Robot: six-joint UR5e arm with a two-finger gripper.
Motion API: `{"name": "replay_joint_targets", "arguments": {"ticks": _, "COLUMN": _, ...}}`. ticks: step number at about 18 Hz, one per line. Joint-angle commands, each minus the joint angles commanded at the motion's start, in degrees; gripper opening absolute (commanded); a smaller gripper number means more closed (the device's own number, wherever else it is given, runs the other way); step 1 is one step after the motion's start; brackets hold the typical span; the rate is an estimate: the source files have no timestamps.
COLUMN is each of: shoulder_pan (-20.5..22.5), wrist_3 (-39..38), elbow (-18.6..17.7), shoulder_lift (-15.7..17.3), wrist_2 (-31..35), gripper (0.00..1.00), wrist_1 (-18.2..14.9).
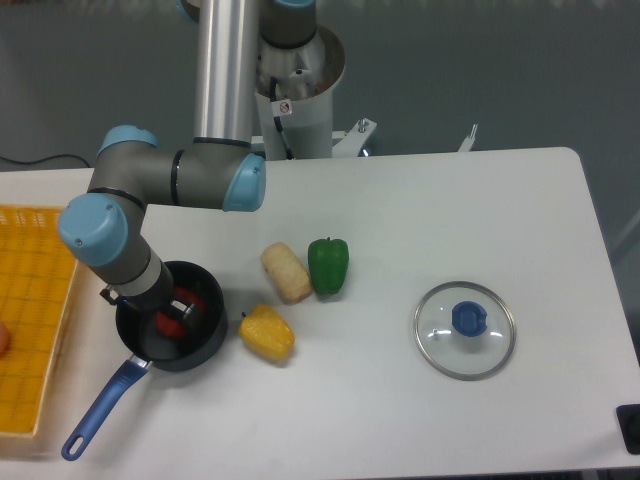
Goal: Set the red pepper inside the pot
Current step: 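Open the gripper to release the red pepper inside the saucepan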
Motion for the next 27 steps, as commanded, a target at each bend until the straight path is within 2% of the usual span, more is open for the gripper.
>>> {"name": "replay_joint_targets", "arguments": {"ticks": 27, "shoulder_pan": 1.1, "wrist_3": 0.0, "elbow": 0.3, "shoulder_lift": -1.4, "wrist_2": 0.4, "gripper": 0.67, "wrist_1": 0.1}}
